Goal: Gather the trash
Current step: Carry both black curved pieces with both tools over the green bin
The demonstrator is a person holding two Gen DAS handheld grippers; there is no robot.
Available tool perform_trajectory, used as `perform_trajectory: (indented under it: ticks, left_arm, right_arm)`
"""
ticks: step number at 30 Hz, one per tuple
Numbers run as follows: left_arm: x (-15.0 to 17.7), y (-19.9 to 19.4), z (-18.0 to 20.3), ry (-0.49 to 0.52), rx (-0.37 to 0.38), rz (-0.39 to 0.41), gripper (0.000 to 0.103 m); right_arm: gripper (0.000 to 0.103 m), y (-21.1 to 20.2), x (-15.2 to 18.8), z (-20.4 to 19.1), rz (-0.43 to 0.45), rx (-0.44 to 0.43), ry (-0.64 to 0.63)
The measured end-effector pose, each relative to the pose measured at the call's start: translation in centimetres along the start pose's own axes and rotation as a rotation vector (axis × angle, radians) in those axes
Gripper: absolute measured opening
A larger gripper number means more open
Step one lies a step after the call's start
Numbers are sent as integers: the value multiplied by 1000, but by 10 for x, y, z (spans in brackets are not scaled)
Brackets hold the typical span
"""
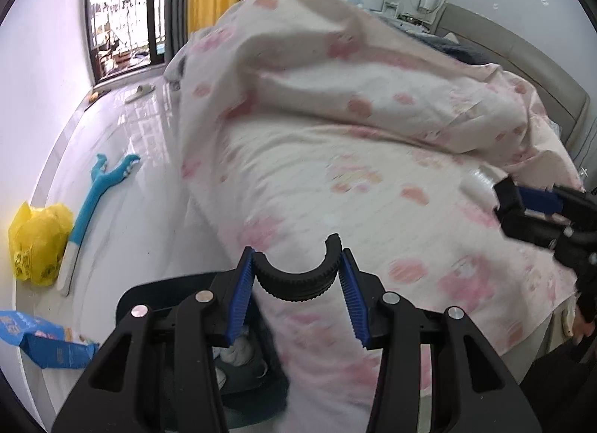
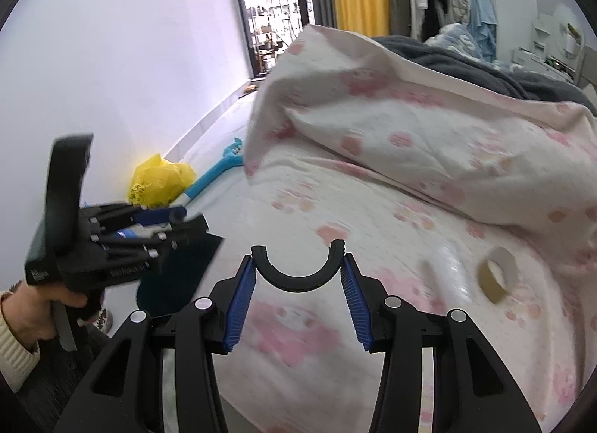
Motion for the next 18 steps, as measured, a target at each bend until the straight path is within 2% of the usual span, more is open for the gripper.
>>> perform_trajectory:
  ticks: [6, 18]
  left_arm:
    - [16, -2, -32, -32, -28, -30, 48]
    - [59, 8, -85, -105, -66, -184, 48]
  right_arm:
    - [48, 20, -9, -39, -6, -58, -10]
    - [48, 59, -17, -101, -38, -153, -31]
Point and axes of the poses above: each gripper's, at about its wrist camera, not at the fingertips, and y roughly the way its jaws point, z to its right, x to its underside, the point moved 7 cm from there along y, roughly the way its jaws point, and after that the axes turned 8 degrees about z, right-handed, at the moved point
